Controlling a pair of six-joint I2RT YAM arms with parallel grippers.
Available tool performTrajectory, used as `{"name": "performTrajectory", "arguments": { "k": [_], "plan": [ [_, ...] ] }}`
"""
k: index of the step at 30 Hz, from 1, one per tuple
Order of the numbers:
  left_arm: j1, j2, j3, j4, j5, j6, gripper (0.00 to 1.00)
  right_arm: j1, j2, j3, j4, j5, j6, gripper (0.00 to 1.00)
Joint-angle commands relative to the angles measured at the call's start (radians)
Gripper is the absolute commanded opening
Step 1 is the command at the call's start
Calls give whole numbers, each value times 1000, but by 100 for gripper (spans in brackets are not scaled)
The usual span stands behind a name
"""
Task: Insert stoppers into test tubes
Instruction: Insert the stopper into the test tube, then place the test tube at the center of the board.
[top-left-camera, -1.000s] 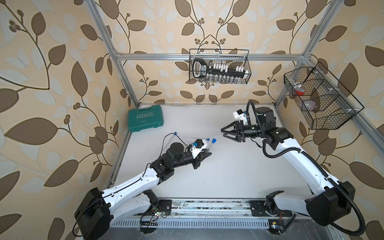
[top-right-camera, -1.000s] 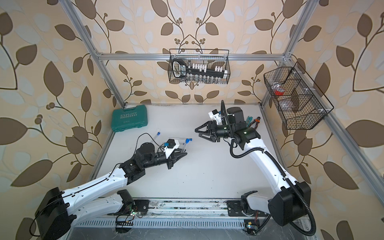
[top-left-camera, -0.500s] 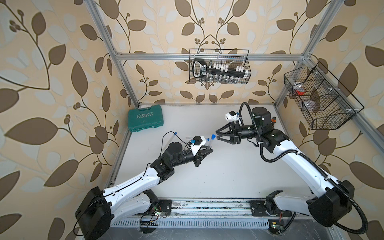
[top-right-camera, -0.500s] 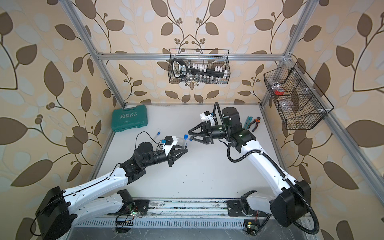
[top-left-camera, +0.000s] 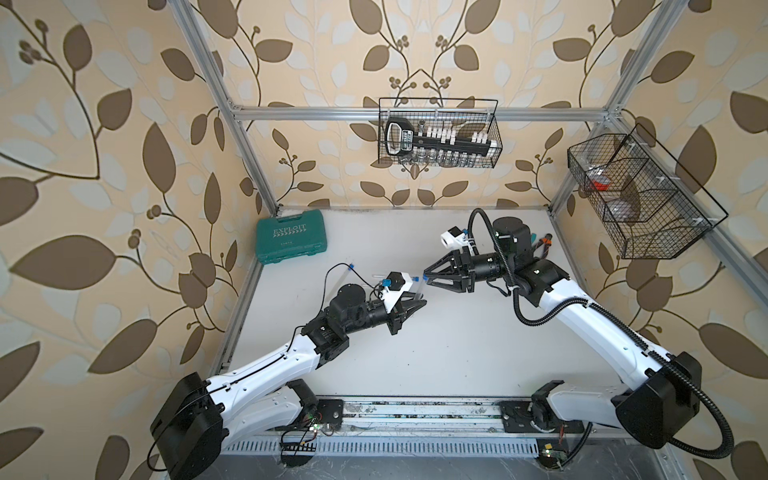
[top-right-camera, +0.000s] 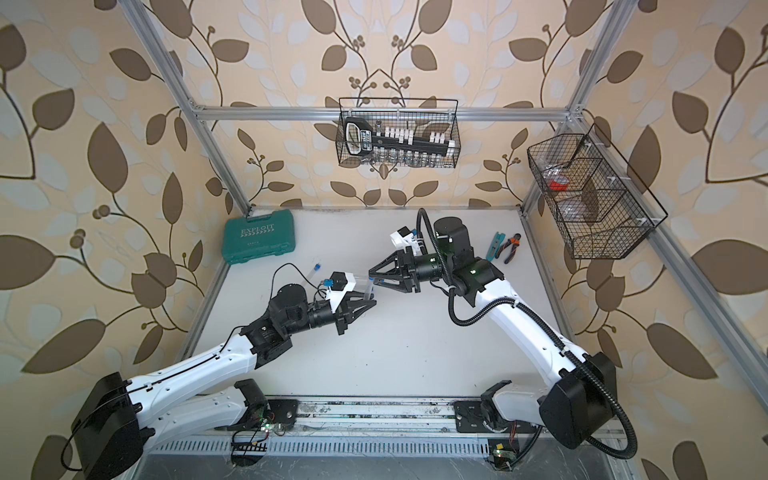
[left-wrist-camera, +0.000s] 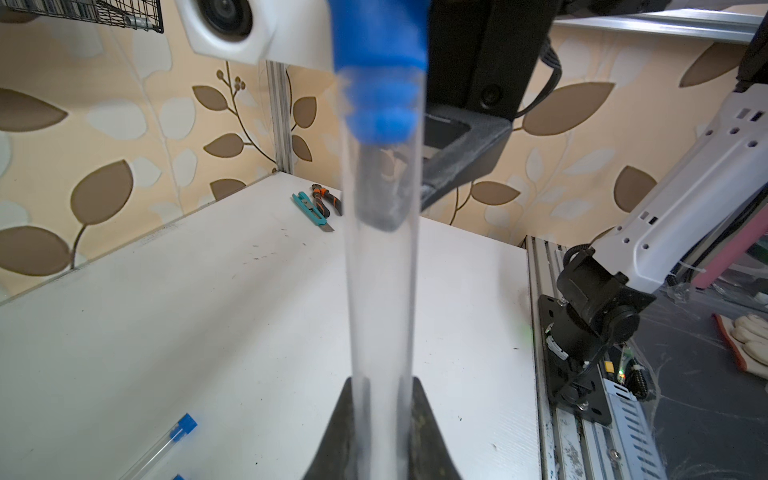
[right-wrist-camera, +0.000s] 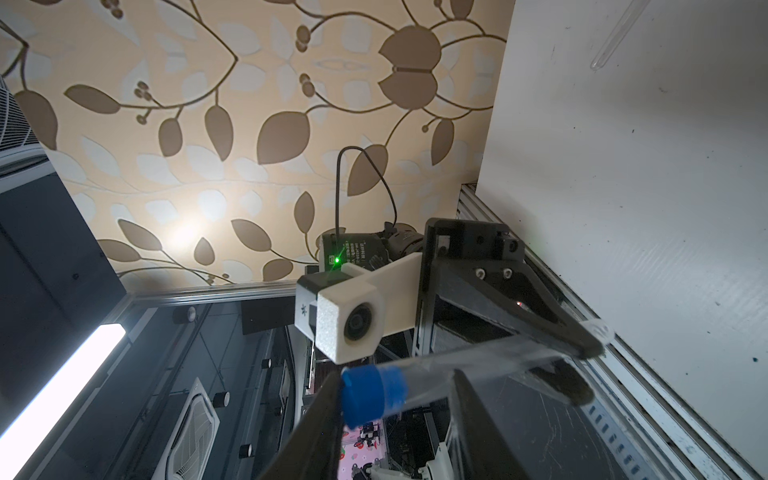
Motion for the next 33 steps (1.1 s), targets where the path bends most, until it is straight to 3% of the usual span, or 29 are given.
{"name": "performTrajectory", "arguments": {
  "k": [1,5,10,14,19,27,33],
  "plan": [
    [9,-36,37,97,19,22,0,11,11,-50,-64,-2,-27,38],
    [9,-52,48,62,6,65,0,11,11,-41,-34,-7,-15,39],
    [9,-21,97,-268,-4,232,0,-44,17,119,39,-18,-45,63],
    [10,27,134,-559,-77,409,0,-198,-34,136,11,28,-140,74],
    [19,117,230,-882,-177,645,0,-394,-88,17,-193,166,-334,71],
    [126,315,362,-1170,-272,945,0,-400,-86,-3,-448,415,-582,66],
    [161,461,415,-1156,-300,961,0,-400,-109,-17,-498,429,-631,66]
  ]
}}
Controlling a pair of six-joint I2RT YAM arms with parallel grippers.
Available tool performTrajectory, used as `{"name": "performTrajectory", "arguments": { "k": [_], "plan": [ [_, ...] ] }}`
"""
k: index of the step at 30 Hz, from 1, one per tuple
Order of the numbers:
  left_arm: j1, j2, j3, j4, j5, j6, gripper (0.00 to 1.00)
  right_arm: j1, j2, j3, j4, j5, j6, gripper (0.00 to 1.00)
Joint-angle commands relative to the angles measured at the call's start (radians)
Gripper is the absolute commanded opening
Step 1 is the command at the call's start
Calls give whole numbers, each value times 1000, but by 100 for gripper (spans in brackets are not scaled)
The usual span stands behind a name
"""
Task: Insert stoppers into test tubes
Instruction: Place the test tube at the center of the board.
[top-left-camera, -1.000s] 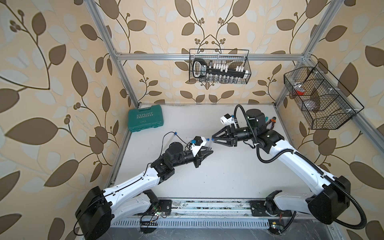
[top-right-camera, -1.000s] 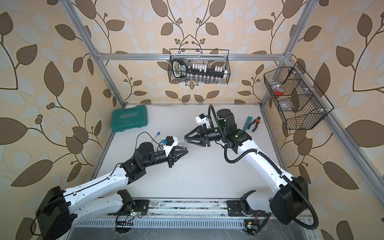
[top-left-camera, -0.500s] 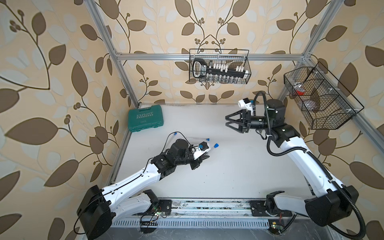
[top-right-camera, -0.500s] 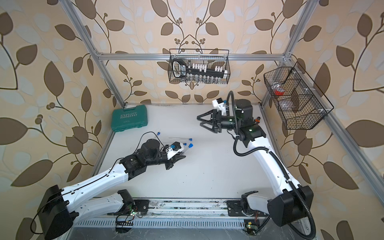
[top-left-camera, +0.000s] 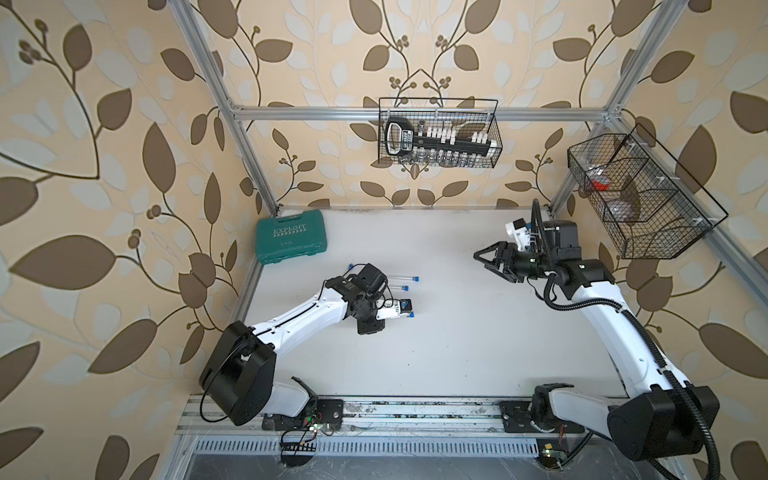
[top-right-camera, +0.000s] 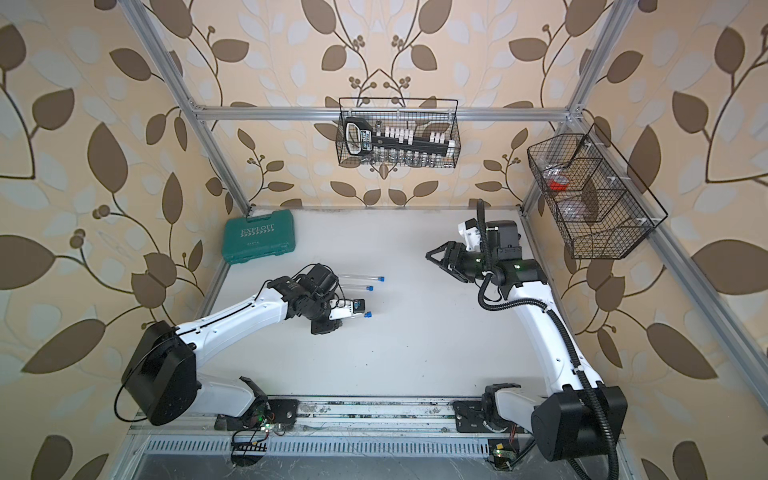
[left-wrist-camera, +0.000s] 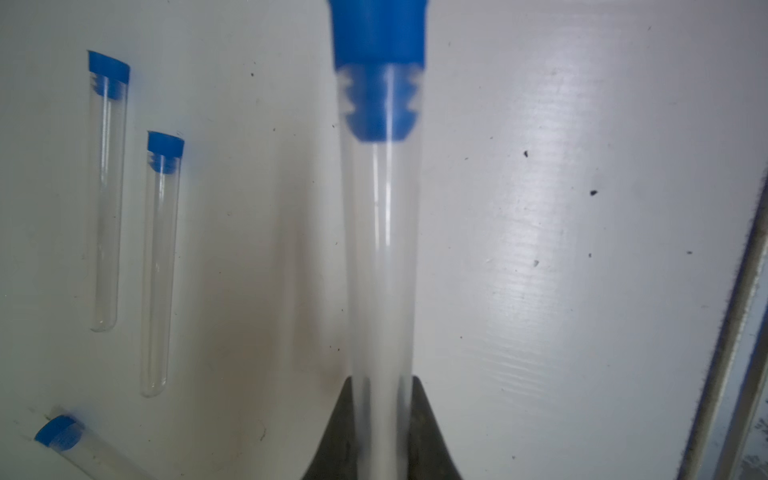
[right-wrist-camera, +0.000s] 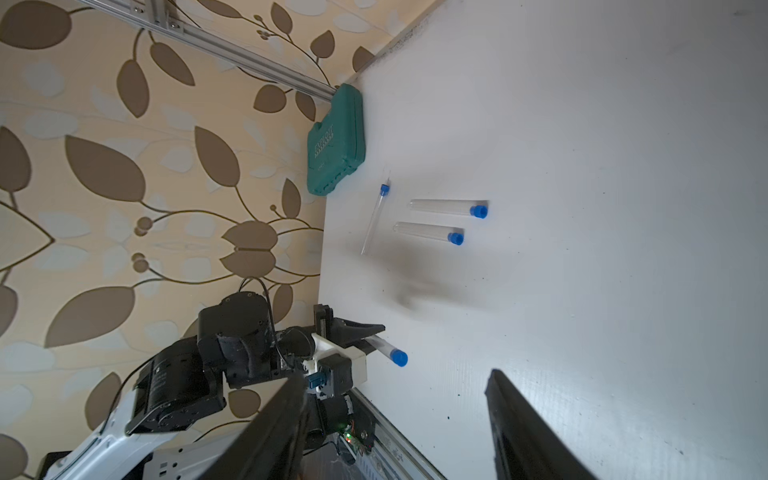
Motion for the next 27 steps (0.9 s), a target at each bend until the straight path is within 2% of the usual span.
{"name": "performTrajectory", "arguments": {
  "k": [1,6,13,27],
  "plan": [
    [14,65,46,-44,-32,68,0,-1,-26,-17,-73,46,-75,66],
    [21,161,119,-43,12,3,0,1,-38,-16,-93,45,-71,66],
    [21,278,195,-72,-65,-17,0,0,-45,-30,-82,24,-49,66],
    [21,368,226,-46,-118,-19,16,0,-54,-40,-80,29,-48,65]
  ]
}}
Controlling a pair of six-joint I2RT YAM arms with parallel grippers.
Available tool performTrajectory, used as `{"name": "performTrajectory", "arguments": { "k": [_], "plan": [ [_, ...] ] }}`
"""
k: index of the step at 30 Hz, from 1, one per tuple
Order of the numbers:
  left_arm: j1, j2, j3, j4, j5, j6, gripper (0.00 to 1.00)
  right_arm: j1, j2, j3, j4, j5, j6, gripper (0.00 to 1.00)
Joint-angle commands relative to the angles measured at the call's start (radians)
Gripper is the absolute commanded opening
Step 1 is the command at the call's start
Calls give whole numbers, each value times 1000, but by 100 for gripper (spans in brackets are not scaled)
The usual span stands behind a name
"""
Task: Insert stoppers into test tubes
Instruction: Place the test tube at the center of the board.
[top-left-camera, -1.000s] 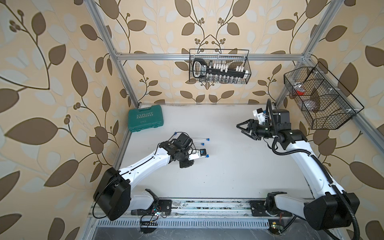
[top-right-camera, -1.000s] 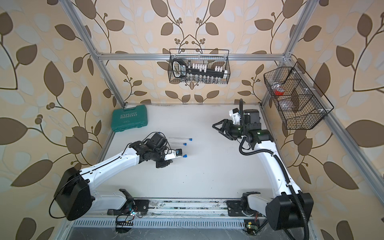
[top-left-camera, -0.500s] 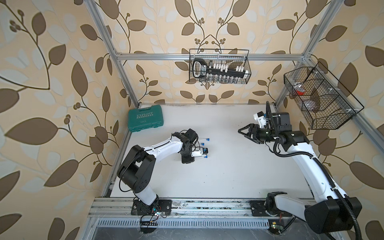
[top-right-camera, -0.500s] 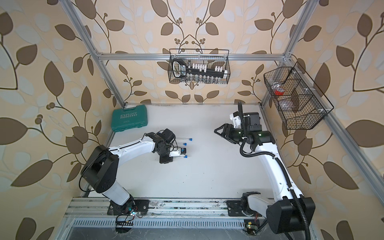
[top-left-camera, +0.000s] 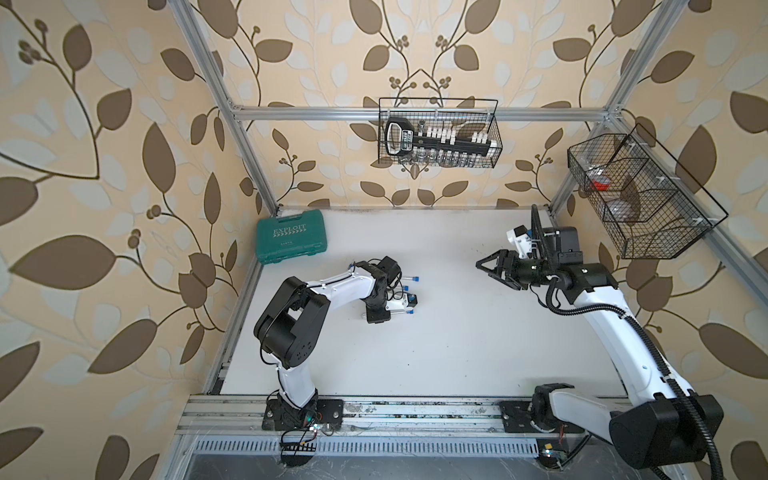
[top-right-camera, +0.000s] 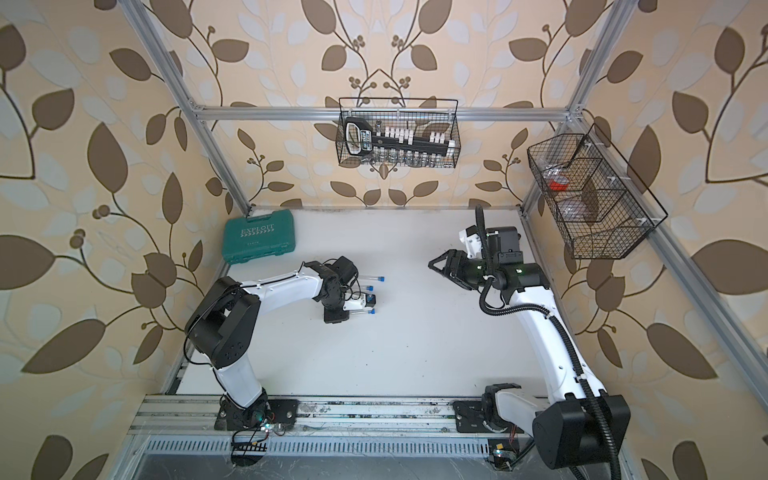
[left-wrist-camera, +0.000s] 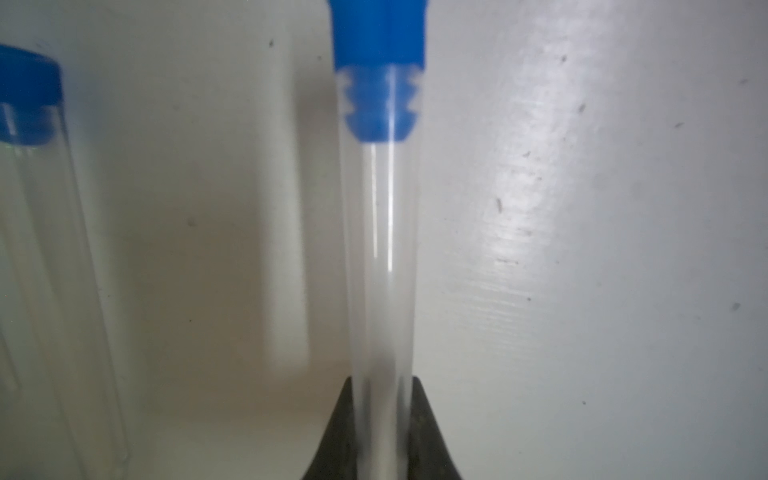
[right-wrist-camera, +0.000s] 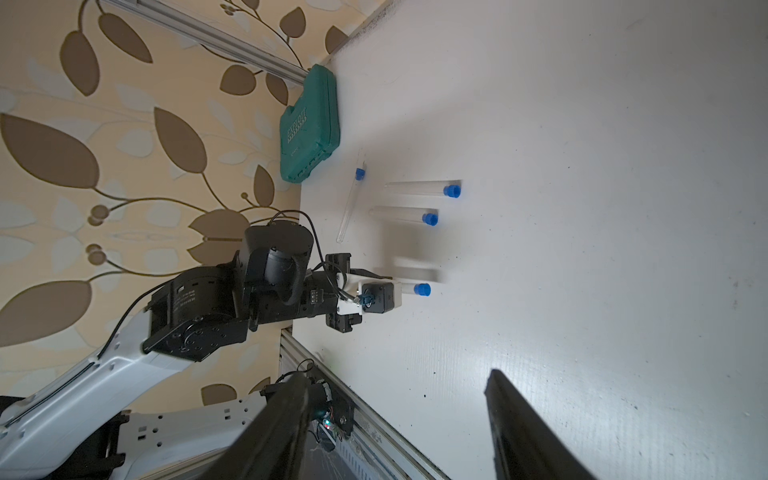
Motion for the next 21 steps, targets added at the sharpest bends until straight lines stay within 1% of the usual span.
{"name": "performTrajectory", "arguments": {
  "k": [1,7,11,14,17,19,21],
  "plan": [
    [9,19,25,-16,-13,-12,16,1,-22,-21,-10,1,-5,65],
    [9,24,9,15,-14,-31,19,0,-25,-24,-11,2,-4,65],
    [8,15,10,25,-6,-55,32,-1,-25,-26,-10,2,-6,65],
    [9,-14,0,42,-5,-53,39,-1,-22,-27,-7,2,-5,65],
    [10,-74,-8,65,18,-64,49,0,-21,-33,9,9,-2,65],
    [11,-143,-21,95,55,-86,58,0,-20,-41,40,21,3,66],
    [12,-250,-63,180,89,-145,61,-1,-23,-59,104,51,18,66]
  ]
}}
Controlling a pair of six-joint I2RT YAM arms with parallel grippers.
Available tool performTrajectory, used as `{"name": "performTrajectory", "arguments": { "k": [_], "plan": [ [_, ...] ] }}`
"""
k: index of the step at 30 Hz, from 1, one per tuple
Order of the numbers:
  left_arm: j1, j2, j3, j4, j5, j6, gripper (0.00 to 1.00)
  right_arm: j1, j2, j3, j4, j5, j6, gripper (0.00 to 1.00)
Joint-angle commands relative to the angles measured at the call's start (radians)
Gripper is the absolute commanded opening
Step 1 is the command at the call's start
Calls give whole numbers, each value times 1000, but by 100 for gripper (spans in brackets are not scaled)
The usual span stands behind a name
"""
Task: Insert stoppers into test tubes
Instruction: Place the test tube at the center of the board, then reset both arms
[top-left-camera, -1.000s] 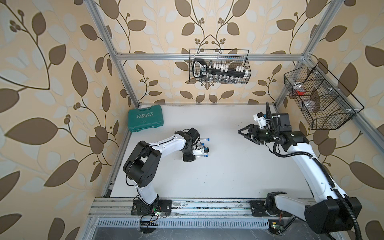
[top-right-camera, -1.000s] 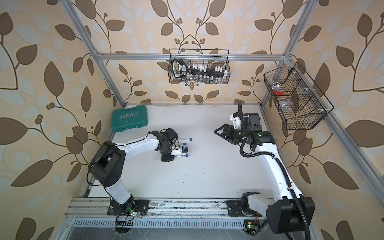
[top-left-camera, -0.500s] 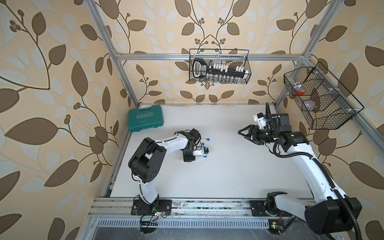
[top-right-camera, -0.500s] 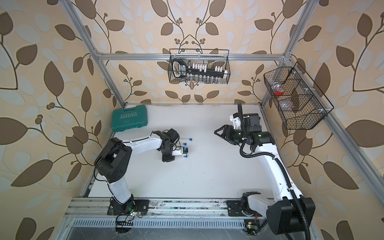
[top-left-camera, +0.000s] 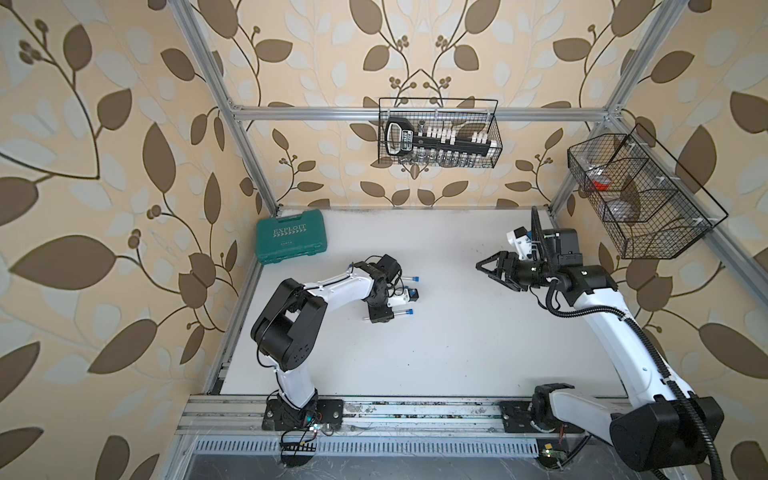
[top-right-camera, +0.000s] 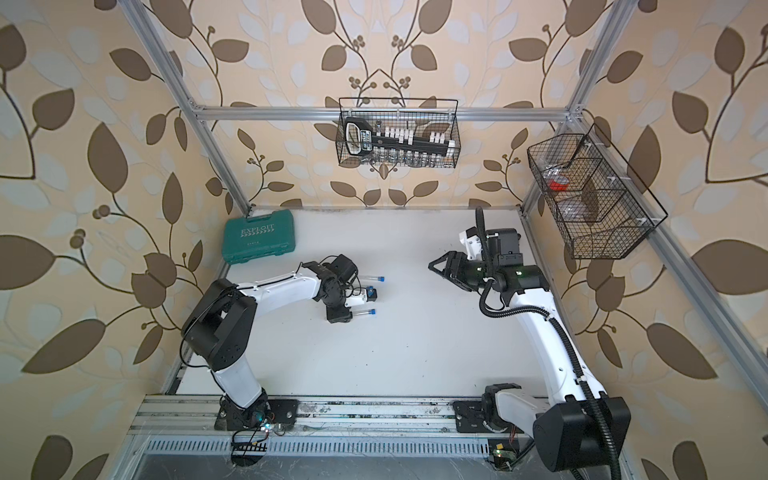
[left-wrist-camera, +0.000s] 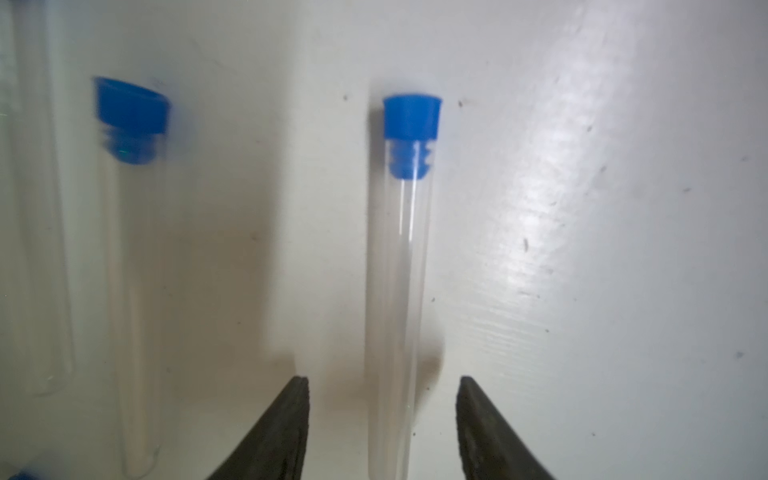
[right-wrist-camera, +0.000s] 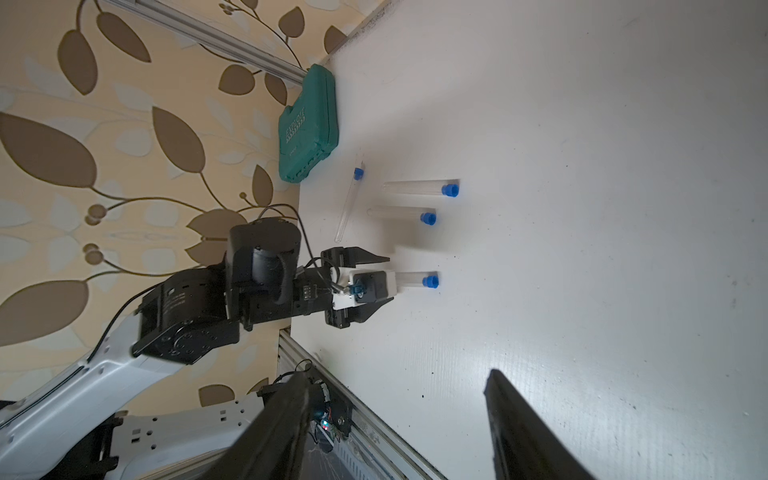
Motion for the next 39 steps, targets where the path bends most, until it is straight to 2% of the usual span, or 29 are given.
{"name": "performTrajectory", "arguments": {
  "k": [1,3,4,6,8,9,12,14,17,20,22,24,28,30,31,32,34,35,38,39],
  "plan": [
    [13,-211,-55,142,70,-106,63,-1,-15,-43,112,62,16,66],
    [21,-337,-135,315,15,-244,66,-2,-26,-93,216,165,13,68],
    [29,-380,-175,391,-38,-311,70,-2,-33,-121,269,225,6,68],
    [52,-461,-268,548,-188,-472,86,-1,-54,-210,405,392,-22,69],
    [92,-514,-349,645,-298,-579,96,-1,-71,-301,535,552,-53,69],
    [121,-536,-389,687,-347,-635,99,-2,-76,-346,616,641,-76,70],
    [238,-574,-481,762,-435,-789,99,-2,-56,-448,778,903,-164,73],
    [301,-581,-535,831,-481,-823,99,-2,-12,-500,913,958,-274,75],
    [370,-557,-587,934,-494,-794,99,-2,96,-533,1031,989,-382,74],
    [436,-505,-618,989,-451,-809,99,-2,170,-600,1218,960,-443,74],
    [460,-473,-667,1095,-428,-811,99,3,193,-632,1318,940,-513,74],
    [488,-446,-702,1182,-369,-855,99,-16,204,-667,1353,874,-517,74],
    [491,-391,-752,1310,-309,-837,99,-31,268,-819,1646,789,-529,76],
    [491,-362,-780,1381,-295,-831,99,-34,357,-821,1749,776,-540,83],
    [492,-342,-799,1423,-282,-826,99,-48,364,-806,1732,755,-529,95],
    [492,-318,-809,1462,-280,-827,99,-66,336,-787,1644,737,-512,100],
    [492,-258,-832,1554,-279,-826,99,-71,349,-807,1712,730,-513,99],
    [491,-213,-830,1588,-281,-819,99,-71,341,-800,1684,733,-513,100],
    [492,-215,-763,1449,-297,-838,99,-71,336,-797,1670,733,-512,100],
    [491,-197,-751,1451,-312,-836,99,-70,333,-800,1669,733,-512,99]
  ]
}}
